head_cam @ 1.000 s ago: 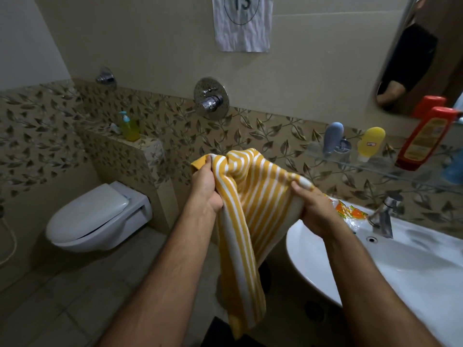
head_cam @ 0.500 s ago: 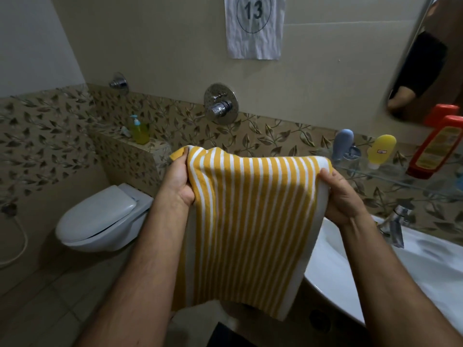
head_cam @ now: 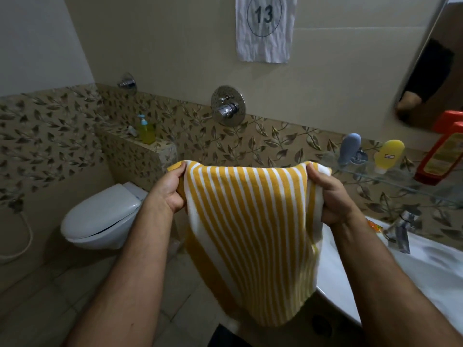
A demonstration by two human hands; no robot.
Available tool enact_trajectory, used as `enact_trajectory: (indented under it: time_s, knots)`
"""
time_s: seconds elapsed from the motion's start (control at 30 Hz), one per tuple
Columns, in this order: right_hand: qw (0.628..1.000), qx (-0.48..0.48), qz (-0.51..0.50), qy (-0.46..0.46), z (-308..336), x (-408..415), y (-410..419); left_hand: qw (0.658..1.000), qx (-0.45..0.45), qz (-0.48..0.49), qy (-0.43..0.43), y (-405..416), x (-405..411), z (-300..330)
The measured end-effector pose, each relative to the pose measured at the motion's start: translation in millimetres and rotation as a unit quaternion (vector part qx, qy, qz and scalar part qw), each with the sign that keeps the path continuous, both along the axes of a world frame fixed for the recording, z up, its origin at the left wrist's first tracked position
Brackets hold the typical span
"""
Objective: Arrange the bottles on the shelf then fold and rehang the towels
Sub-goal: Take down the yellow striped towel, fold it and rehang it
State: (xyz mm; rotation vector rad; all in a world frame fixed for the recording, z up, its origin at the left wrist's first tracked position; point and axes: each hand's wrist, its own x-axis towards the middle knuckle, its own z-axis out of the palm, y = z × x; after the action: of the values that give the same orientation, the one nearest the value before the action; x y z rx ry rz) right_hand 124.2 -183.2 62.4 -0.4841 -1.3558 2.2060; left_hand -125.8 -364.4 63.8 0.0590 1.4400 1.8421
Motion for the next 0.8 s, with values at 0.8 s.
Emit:
enact_trajectory:
  time_s: [0.8]
  knots:
    - [0.979,-0.073,-0.144,0.123,26,-29,-9,0.961,0.254,-0.113,-0.015,-8,45,-88]
